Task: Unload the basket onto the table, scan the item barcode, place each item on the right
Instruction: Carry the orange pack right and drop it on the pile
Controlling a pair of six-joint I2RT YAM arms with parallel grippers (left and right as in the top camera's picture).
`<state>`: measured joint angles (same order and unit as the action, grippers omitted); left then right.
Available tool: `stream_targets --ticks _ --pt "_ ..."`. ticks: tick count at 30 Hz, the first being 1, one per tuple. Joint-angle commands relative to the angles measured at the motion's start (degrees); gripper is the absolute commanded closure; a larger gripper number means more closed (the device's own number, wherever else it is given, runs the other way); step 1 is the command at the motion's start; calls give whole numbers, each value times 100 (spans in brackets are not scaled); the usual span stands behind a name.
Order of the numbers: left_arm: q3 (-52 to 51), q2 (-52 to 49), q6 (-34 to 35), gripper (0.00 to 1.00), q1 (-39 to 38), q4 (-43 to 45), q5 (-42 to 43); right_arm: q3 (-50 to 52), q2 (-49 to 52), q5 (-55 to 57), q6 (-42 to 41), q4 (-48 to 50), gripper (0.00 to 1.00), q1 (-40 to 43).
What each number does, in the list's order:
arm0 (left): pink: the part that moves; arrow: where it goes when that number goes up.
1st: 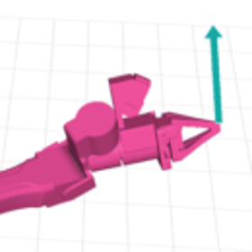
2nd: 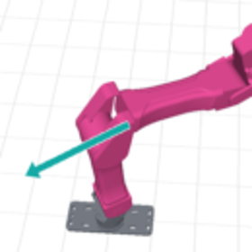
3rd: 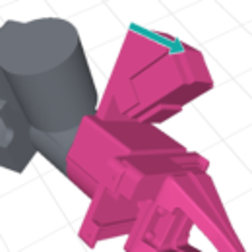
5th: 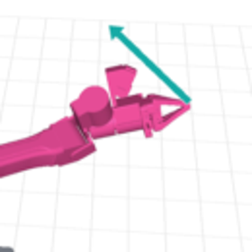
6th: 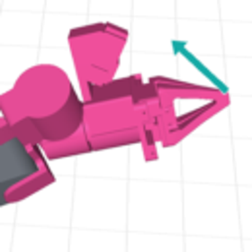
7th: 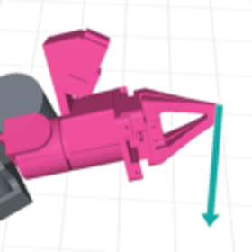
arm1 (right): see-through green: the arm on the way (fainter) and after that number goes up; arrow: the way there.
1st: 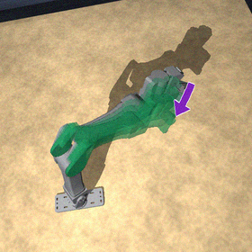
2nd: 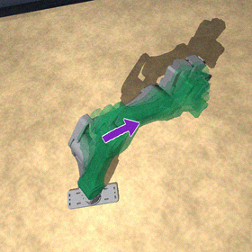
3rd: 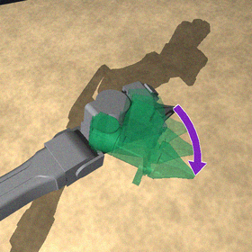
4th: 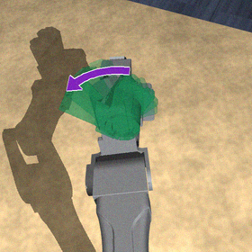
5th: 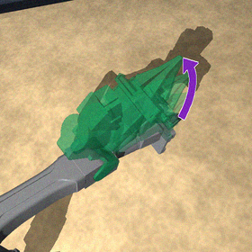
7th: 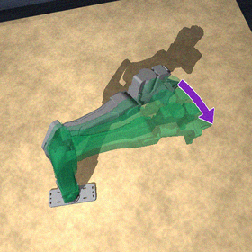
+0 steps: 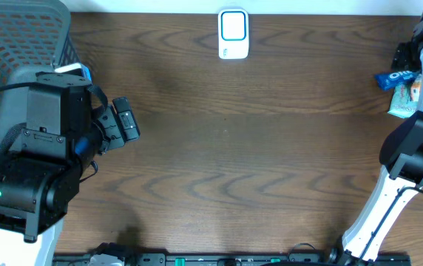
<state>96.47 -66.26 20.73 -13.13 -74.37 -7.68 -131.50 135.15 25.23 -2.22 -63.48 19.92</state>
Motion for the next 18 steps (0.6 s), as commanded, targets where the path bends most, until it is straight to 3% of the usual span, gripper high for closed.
stream_targets --ticks 1,7,13,18 --pt "15 4 -72 2 31 0 -70 31 -243 -184 -455 -175 1 -24" --pt "15 4 -72 2 31 0 -70 31 -623 -688 -938 -551 1 -107" --pt "15 4 -72 2 31 0 -70 31 -1965 -2505 -955 -647 1 -313" --pt "15 4 -74 2 31 0 -70 31 -2671 -2730 -955 -1062 1 -634"
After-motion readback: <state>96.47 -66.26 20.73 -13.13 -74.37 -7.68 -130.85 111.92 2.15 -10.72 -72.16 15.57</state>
